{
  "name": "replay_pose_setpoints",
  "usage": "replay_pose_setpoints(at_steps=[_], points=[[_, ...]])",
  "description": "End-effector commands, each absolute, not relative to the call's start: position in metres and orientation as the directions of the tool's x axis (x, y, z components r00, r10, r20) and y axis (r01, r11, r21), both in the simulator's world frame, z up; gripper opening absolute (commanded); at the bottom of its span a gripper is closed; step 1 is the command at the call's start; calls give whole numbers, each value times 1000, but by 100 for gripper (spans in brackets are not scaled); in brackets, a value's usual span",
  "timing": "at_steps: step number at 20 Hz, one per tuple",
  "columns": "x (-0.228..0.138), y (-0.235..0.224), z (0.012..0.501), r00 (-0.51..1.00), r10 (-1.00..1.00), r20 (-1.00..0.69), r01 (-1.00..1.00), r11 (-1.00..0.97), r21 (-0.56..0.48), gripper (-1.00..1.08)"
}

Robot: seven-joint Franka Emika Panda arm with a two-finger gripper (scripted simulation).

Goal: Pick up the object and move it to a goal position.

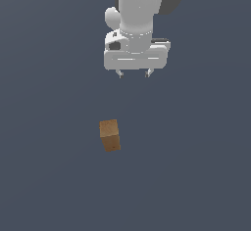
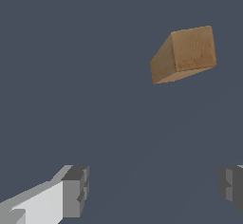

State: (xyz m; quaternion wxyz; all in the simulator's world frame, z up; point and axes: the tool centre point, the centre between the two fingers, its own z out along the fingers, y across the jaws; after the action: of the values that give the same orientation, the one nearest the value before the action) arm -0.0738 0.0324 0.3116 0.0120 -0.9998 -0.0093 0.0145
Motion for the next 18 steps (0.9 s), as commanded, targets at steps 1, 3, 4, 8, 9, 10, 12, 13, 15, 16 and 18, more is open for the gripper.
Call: replay_pose_setpoints(at_steps=[1,3,4,8,9,10,12,13,15,16,18], points=[[-73,32,313,1000,15,-26,15,-1000,-26,100],[-74,33,313,999,16,-27,16,-1000,-25,100],[-74,33,313,999,16,-27,16,-1000,-25,100],[-70,31,311,999,20,-26,19,-1000,-25,100],[-68,30,310,999,22,-26,21,-999,-25,100],[-65,29,309,999,24,-25,23,-999,-25,100],[-59,26,305,999,29,-24,28,-999,-24,100],[-56,24,304,999,32,-24,31,-999,-24,100],[-48,20,299,999,39,-22,39,-999,-23,100],[-44,17,296,999,43,-21,43,-999,-23,100],[-34,12,290,998,52,-19,52,-998,-22,100]])
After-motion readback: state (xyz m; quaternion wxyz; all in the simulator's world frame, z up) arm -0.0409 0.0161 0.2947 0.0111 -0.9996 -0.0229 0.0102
